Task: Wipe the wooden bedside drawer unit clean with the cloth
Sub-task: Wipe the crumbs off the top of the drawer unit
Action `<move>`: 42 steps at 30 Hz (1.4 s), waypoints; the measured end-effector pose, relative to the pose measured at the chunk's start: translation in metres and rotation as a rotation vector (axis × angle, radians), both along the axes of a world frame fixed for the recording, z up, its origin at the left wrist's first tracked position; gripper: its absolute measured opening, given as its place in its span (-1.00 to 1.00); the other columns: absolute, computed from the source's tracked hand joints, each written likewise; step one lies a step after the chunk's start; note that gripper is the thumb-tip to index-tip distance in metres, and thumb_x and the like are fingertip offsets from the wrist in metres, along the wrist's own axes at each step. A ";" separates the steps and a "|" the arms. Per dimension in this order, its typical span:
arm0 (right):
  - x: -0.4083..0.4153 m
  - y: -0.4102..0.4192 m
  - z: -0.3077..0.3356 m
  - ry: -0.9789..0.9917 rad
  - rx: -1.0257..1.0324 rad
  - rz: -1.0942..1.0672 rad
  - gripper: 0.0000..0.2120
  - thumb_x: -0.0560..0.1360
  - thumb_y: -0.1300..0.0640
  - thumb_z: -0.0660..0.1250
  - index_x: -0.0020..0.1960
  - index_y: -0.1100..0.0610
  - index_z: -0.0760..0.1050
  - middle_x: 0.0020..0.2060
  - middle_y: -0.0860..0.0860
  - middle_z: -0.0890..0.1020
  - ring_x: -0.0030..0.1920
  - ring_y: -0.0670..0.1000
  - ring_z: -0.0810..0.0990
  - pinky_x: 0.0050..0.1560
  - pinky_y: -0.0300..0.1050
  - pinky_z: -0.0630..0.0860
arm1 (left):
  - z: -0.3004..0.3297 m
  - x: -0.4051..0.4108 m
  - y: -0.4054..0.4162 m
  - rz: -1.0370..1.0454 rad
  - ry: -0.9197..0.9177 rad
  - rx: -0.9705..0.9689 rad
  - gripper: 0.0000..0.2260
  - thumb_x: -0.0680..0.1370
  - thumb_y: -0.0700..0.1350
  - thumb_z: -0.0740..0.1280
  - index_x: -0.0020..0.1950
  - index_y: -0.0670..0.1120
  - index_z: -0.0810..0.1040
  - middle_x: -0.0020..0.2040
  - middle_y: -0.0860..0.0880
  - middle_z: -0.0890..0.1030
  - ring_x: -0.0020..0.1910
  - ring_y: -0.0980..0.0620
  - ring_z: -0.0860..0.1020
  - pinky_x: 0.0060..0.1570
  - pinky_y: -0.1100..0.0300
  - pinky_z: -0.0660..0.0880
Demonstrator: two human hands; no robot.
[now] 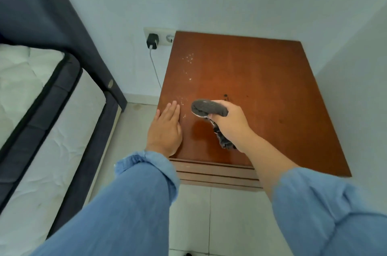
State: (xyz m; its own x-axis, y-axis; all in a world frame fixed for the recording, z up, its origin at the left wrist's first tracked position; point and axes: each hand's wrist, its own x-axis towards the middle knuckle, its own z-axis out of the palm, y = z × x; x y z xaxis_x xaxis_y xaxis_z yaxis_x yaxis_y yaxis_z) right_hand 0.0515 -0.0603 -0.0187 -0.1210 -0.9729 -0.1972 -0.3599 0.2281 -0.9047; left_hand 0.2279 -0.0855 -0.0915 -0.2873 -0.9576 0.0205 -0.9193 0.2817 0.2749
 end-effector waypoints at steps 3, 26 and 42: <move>-0.004 -0.040 0.002 -0.057 0.005 -0.096 -0.75 0.51 0.27 0.32 0.16 0.09 0.55 -0.06 -0.03 0.60 -0.07 -0.02 0.54 -0.10 -0.19 0.47 | 0.011 -0.011 -0.027 -0.012 0.025 -0.043 -0.53 0.61 -0.13 0.02 0.53 -0.14 0.11 0.55 -0.04 0.11 0.53 0.02 0.03 0.47 0.12 -0.14; -0.012 -0.364 -0.072 0.417 -0.279 -0.178 -0.57 0.42 0.21 0.13 0.21 -0.04 0.52 0.12 0.00 0.62 0.20 0.13 0.50 0.19 -0.01 0.44 | -0.017 -0.018 -0.130 0.094 0.103 -0.004 -0.47 0.56 -0.06 -0.09 0.55 -0.07 0.03 0.56 0.03 0.01 0.53 0.12 -0.06 0.48 0.20 -0.12; 0.007 -0.351 -0.072 0.750 -0.276 0.347 -0.62 0.53 0.03 0.16 0.30 -0.28 0.38 0.31 -0.23 0.43 0.24 0.11 0.32 0.04 -0.02 0.18 | -0.021 -0.017 -0.135 0.089 0.101 -0.021 -0.45 0.53 -0.05 -0.11 0.54 -0.09 0.10 0.55 0.02 0.07 0.53 0.10 0.00 0.50 0.14 -0.04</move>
State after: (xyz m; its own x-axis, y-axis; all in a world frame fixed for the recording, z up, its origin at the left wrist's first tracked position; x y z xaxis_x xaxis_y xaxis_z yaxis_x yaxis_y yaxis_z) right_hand 0.0585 -0.4110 -0.0912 0.1877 -0.9802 0.0636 -0.8917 -0.1972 -0.4075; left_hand 0.2105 -0.2209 -0.1124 -0.1965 -0.9783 0.0655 -0.9089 0.2068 0.3620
